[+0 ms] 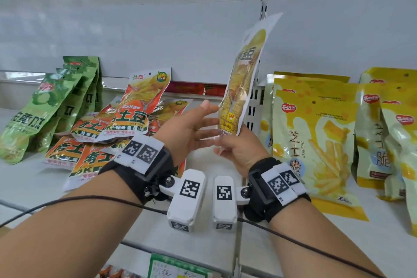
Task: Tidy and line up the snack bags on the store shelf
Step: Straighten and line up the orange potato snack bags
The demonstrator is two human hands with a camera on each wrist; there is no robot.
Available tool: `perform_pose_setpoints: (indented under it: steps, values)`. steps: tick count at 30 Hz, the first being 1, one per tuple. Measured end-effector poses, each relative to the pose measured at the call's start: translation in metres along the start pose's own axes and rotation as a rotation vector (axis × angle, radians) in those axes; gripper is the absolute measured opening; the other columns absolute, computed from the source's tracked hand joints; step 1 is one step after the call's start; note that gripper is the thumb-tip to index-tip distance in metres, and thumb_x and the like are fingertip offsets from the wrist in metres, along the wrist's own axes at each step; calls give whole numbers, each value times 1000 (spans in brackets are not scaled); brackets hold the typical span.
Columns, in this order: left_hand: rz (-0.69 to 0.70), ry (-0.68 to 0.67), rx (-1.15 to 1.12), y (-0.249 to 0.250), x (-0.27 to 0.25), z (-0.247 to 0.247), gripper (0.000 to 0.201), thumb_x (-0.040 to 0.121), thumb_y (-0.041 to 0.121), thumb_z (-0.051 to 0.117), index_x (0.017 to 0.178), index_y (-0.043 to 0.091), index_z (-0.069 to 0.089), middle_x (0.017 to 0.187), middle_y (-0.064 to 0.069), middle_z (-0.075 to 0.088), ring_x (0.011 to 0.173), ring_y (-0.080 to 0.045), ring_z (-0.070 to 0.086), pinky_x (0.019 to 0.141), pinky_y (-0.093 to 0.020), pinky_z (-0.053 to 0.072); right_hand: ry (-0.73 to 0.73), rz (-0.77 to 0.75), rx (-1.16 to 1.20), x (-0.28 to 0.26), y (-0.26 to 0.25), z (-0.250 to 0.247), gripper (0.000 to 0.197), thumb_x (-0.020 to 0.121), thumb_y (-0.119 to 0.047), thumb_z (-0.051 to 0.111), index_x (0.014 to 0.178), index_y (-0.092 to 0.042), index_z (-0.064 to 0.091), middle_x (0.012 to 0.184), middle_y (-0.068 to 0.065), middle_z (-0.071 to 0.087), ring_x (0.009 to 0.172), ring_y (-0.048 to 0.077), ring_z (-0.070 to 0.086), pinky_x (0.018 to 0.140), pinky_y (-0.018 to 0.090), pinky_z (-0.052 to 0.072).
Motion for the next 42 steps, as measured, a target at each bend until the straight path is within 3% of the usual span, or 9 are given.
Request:
perform_pose_setpoints:
  steps: [5,10,16,21,26,31,36,40,42]
  values:
    - [85,226,81,-6,5,-14,20,92,39,54,100,24,64,102,0,63,93,-18,56,80,-31,43,69,33,34,2,0,0,39,84,15,41,95,-19,58,96,11,66,75,26,69,62,32,55]
    - [127,310,29,-4,7,-22,61,70,37,67,128,22,55,127,-8,59,109,-21,57,91,-35,43,95,25,55,5,2,-4,23,92,-4,54,95,-27,55,119,11,62,104,33,63,62,33,54]
    - [189,366,223,-4,21,-35,60,86,23,68,139,25,41,103,7,60,84,4,59,63,-5,42,63,0,83,7,5,-8,20,91,-7,56,96,-26,60,103,-3,69,101,25,62,66,33,56]
    - [132,310,64,-8,27,-43,47,85,-3,63,127,14,53,97,-6,72,82,-21,71,68,-34,58,70,-56,-21,7,7,-12,12,85,-9,63,86,-21,65,81,-11,72,89,17,65,78,35,51]
    - [48,159,59,-18,33,-45,26,83,2,67,107,12,62,104,-19,70,94,-38,68,83,-49,55,141,-167,45,10,3,-19,23,83,1,62,98,-16,64,90,1,75,84,19,71,73,35,57]
    - [56,98,-45,-16,42,-46,10,92,11,57,88,12,67,78,-4,73,73,-22,70,63,-35,57,195,-140,-11,10,0,-17,29,81,11,59,91,-15,64,80,-3,74,74,12,70,65,25,54]
    - [77,113,44,-20,50,-49,9,90,17,62,92,9,65,98,-24,68,95,-46,64,87,-60,51,289,-192,32,14,-15,-9,23,84,6,58,89,-16,60,71,-10,72,62,3,67,49,14,49]
    - [55,109,19,-28,57,-51,19,87,25,62,70,29,70,78,-9,70,77,-27,65,79,-52,53,403,-235,100,19,-30,-6,14,88,-1,57,88,-14,64,74,-3,73,68,12,69,58,25,54]
    - [20,82,1,-28,58,-51,20,77,43,61,82,28,74,95,-13,69,91,-29,64,91,-50,48,452,-243,107,22,-36,-6,13,89,-5,57,87,-14,66,77,0,73,73,16,70,66,31,56]
Point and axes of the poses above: each hand's wrist, its own x-axis towards the middle knuckle, its own z-axis out of the palm, y = z × x, the point moved 2 cm from there along x, towards the middle knuckle
